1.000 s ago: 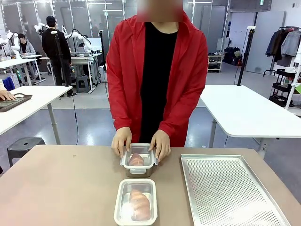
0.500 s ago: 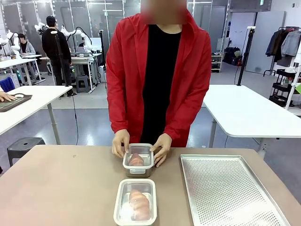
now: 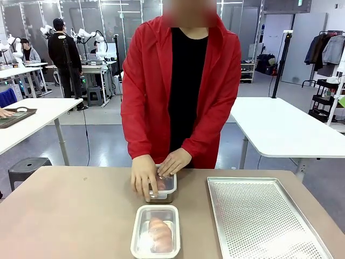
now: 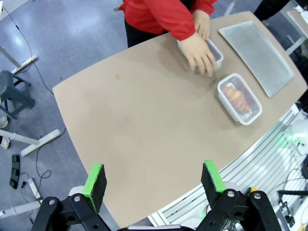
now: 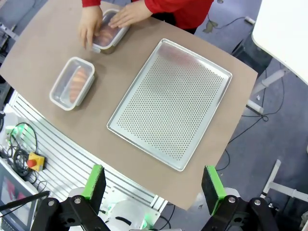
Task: Place the bread into the airtight container.
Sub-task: Pick up a Butter Roll and place it into an empty Airtight Container.
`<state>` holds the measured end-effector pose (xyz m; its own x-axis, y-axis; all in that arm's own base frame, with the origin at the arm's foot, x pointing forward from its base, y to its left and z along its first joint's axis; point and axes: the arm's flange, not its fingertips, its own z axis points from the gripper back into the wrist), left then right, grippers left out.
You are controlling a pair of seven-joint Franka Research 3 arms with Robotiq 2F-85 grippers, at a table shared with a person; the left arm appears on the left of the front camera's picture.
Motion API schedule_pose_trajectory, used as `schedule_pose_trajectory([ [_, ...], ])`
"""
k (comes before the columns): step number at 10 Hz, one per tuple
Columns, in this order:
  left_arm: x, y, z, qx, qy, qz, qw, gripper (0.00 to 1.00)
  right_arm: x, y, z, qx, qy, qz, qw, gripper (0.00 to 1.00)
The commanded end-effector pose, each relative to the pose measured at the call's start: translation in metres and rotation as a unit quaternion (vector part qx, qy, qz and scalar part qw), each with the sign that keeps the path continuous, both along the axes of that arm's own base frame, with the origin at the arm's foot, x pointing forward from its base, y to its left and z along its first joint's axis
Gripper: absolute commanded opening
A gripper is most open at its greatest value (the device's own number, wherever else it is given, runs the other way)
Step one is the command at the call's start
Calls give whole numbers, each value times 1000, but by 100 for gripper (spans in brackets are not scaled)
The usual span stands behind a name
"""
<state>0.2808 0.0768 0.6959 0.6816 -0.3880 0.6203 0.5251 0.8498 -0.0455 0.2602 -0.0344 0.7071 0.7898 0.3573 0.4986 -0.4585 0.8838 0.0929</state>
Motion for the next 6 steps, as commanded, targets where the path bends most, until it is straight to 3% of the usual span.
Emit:
schedule_pose_trajectory([
  [1, 0, 0, 2, 0, -1, -4, 1000, 100, 0, 2, 1, 2, 5, 4, 1000, 100],
  [6, 0, 0, 2, 0, -1, -4, 1000, 100, 0, 2, 1, 2, 5, 4, 1000, 100],
])
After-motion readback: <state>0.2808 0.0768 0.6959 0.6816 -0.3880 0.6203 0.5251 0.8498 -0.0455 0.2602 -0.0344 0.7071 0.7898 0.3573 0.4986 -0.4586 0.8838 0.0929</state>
